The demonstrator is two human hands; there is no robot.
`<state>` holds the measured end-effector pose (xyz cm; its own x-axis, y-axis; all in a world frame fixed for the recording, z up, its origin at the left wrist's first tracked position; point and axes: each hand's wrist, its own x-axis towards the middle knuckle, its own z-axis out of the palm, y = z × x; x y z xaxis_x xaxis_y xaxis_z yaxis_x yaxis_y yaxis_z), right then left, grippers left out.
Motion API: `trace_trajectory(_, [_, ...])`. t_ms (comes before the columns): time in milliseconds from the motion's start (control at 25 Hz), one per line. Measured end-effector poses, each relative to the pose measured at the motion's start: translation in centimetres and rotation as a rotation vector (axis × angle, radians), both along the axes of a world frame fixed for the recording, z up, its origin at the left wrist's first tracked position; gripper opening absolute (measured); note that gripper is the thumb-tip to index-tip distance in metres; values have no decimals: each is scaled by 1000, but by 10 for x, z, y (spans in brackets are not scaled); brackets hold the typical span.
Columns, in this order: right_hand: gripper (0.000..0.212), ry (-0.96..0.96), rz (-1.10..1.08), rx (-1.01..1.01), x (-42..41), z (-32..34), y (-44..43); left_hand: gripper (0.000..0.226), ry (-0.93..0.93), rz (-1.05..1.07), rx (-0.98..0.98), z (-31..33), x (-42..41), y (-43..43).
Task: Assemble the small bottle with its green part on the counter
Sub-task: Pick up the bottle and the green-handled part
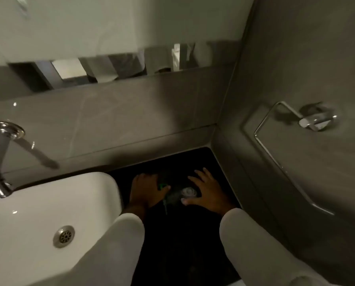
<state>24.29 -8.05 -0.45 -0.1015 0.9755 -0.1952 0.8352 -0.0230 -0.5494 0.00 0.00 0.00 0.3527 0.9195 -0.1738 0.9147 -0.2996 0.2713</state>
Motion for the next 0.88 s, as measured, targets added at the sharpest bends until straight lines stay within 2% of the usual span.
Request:
trace_trajectory(160, [80,251,-111,-39,-3,-46,4,63,87,192,-316,-56,8,-8])
trace_trajectory(320, [57,338,-175,-17,-2,-66,11,65,91,314,-337,-76,21,1])
trace_trajectory(480, [46,327,-176,-7,2,-64,18,44,51,361,-377,-76,28,8])
trace_trajectory(560, [46,285,-154,-32,5,-60,29,37,-94,425,-369,-67,25,16])
trace_trajectory(640, [48,201,-120,-83,8,-54,40,34,-307,470,-271,-46,26,27])
trace_trajectory(800, [48,124,-129,-161,11,-45,51,25,-731,361,91,22,37,35])
trace_trajectory(880, [50,102,-137,-176,12,-44,54,24,-841,306,150,48,45,29])
